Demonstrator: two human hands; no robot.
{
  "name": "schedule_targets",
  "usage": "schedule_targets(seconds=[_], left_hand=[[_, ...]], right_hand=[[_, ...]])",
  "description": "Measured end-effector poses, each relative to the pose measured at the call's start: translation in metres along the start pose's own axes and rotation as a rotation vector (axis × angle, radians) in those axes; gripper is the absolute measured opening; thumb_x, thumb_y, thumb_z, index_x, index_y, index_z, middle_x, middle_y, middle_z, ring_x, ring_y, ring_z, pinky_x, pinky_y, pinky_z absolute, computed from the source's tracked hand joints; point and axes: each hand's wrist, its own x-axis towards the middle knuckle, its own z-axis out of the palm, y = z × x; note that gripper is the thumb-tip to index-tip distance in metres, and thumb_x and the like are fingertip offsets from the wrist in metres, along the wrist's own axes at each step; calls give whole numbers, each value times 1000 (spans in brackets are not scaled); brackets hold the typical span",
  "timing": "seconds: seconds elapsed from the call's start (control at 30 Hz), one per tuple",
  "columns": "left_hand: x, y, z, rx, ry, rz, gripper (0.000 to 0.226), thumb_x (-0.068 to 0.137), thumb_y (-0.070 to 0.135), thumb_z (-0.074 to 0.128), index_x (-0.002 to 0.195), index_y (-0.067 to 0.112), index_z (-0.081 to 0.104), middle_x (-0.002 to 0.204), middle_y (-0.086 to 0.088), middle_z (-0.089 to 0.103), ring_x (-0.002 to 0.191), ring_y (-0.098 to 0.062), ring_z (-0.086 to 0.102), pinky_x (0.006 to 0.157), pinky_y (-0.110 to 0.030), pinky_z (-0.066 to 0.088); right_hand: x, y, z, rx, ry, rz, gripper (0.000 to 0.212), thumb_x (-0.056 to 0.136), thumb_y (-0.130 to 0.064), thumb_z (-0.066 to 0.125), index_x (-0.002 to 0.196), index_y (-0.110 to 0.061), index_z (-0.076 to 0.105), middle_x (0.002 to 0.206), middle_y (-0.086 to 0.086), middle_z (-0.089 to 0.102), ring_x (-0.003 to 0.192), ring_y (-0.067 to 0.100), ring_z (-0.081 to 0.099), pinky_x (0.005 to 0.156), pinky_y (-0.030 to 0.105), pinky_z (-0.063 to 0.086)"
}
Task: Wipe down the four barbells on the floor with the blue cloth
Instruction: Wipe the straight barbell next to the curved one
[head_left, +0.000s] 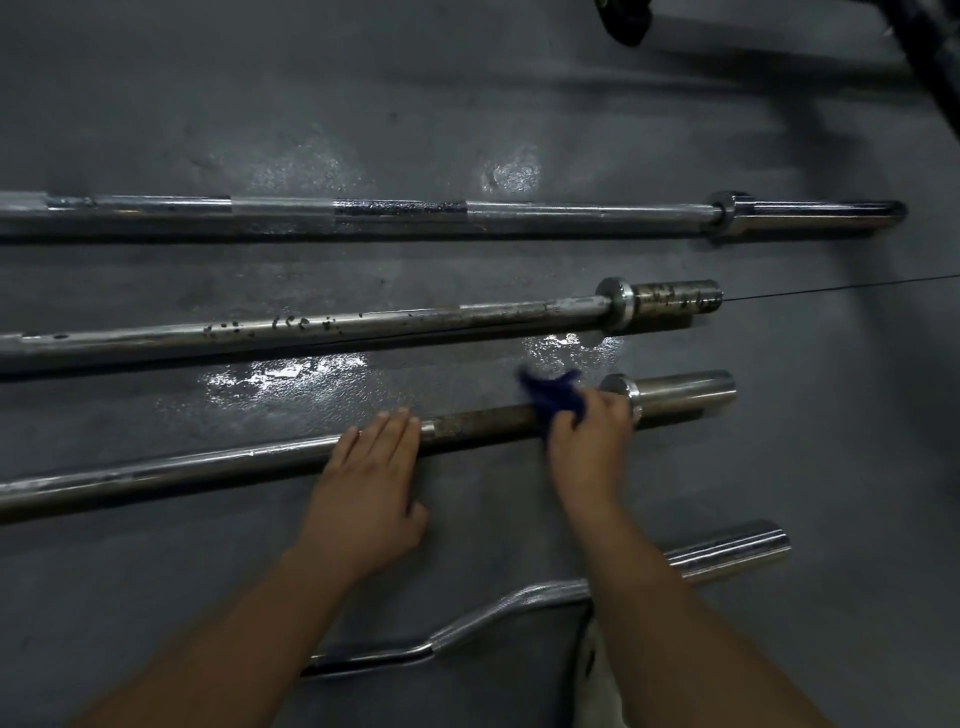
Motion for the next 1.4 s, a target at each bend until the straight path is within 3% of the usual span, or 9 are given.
schedule_targets(seconds=[0.1, 0.2, 0.3, 0.43, 0.67, 0.83, 1.03, 1.2, 1.4], left_hand=[[-1, 1, 1, 8, -8, -8, 93, 63, 43, 56, 148, 8, 43, 155, -10, 40, 143, -27, 38, 118, -47, 24], [-1, 1, 1, 10, 0, -4, 93, 62, 44, 57, 147, 8, 44, 154, -11, 42, 142, -28, 39, 116, -49, 28], [-1, 1, 3, 20, 6, 5, 92, 63, 43, 55, 147, 7, 43, 154, -12, 41, 142, -28, 38, 117, -50, 28], [-1, 4, 3, 19, 9, -13, 93, 64, 43, 55, 148, 6, 42, 155, -12, 39, 143, -28, 36, 117, -50, 27], [-2, 4, 1, 32, 8, -17, 94, 62, 43, 57, 147, 6, 43, 154, -12, 41, 141, -28, 39, 117, -49, 28], [-2, 5, 2, 19, 24, -21, 92, 62, 41, 58, 146, 6, 45, 153, -12, 42, 141, -29, 40, 117, -49, 27], [0, 4, 1, 26, -4, -8, 94, 61, 42, 57, 147, 6, 43, 155, -12, 40, 142, -29, 38, 117, -50, 27], [-1, 4, 2, 28, 10, -11, 93, 61, 42, 57, 146, 5, 45, 154, -12, 42, 140, -30, 41, 115, -49, 26], [0, 3, -1, 6, -8, -4, 92, 62, 41, 56, 146, 6, 45, 153, -12, 42, 141, -29, 40, 116, -51, 30]], right_hand=[[-8, -10, 4, -30, 36, 92, 26, 85, -10, 59, 109, -5, 65, 121, 13, 48, 110, 32, 47, 95, 31, 37], [-25, -26, 10, -60, -60, -59, 33, 83, -24, 65, 111, -8, 61, 121, 12, 46, 107, 30, 42, 90, 36, 40], [5, -2, -5, -155, -112, -199, 19, 83, -9, 62, 101, -4, 63, 111, 17, 52, 102, 34, 46, 90, 41, 42], [4, -9, -3, -99, 8, 75, 21, 84, -7, 60, 103, -4, 67, 114, 18, 54, 106, 37, 48, 93, 38, 39], [-17, -35, 13, -79, -226, -322, 22, 80, -10, 63, 101, -8, 68, 102, 15, 57, 94, 33, 53, 85, 39, 46], [-14, -16, 4, 6, 12, 89, 20, 84, -10, 61, 101, -6, 68, 107, 17, 54, 97, 38, 56, 89, 40, 47], [-25, -46, 16, -63, -269, -354, 18, 83, -15, 60, 98, -8, 67, 98, 14, 55, 89, 31, 56, 79, 39, 49], [-32, -33, 11, 58, -24, 118, 17, 86, -12, 62, 101, -5, 65, 109, 15, 53, 93, 35, 58, 85, 38, 47], [-37, -55, 21, 57, -299, -308, 24, 84, -21, 53, 102, -11, 66, 101, 12, 54, 90, 32, 57, 82, 40, 50]])
